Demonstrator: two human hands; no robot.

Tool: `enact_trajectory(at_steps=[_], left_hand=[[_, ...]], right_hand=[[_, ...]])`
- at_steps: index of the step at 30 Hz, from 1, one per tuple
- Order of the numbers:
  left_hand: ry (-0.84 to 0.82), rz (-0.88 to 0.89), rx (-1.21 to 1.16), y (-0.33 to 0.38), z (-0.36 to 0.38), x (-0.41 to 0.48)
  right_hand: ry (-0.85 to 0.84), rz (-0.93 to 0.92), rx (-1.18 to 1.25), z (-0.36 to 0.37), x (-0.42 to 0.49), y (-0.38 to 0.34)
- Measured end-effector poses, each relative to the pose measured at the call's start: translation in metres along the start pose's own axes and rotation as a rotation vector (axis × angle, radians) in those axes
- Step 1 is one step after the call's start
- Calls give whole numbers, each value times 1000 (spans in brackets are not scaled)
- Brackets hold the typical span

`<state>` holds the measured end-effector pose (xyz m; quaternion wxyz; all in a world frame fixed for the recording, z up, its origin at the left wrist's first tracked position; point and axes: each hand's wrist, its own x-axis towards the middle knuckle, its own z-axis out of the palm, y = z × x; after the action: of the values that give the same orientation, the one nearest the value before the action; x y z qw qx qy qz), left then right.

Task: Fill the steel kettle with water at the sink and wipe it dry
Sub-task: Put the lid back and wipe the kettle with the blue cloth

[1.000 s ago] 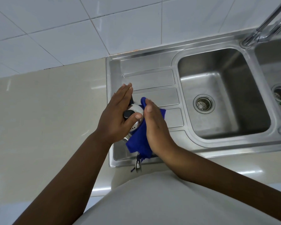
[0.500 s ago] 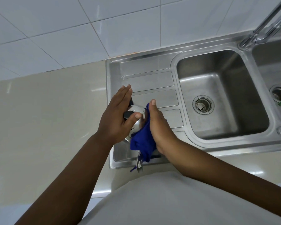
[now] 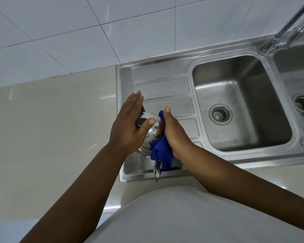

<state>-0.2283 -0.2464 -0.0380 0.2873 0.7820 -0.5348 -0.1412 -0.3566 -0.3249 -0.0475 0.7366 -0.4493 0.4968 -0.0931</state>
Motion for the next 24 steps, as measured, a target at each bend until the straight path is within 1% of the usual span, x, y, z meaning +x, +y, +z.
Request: enact_trajectory(at_steps=[2,7,9,10,14,16,19,24], left_hand=[[11,-13,-1,0,1,0],[40,-36,-17,3,3,0],[45,-47,-13,5,4,0],[48,-52,-11,6,4,0],[64,-60,-25,7,4,-1],[67,-60,-24,7,4,-1],[75,-67,-32,6,4,-1],[88,-76,-39,8,7,0]], right_hand=[[-42,-4,21,5,-8,-8],[-40,-298,-41,7,-19,9],[-60,-362,-94,-1,-15,20],[-62,-336,-78,-5,-10,23],[-42,-18,128,-8,0,15],[-17,76,170,-1,-2,6],[7,59,127,8,-11,6],[-16,-83,66,5,-12,25]])
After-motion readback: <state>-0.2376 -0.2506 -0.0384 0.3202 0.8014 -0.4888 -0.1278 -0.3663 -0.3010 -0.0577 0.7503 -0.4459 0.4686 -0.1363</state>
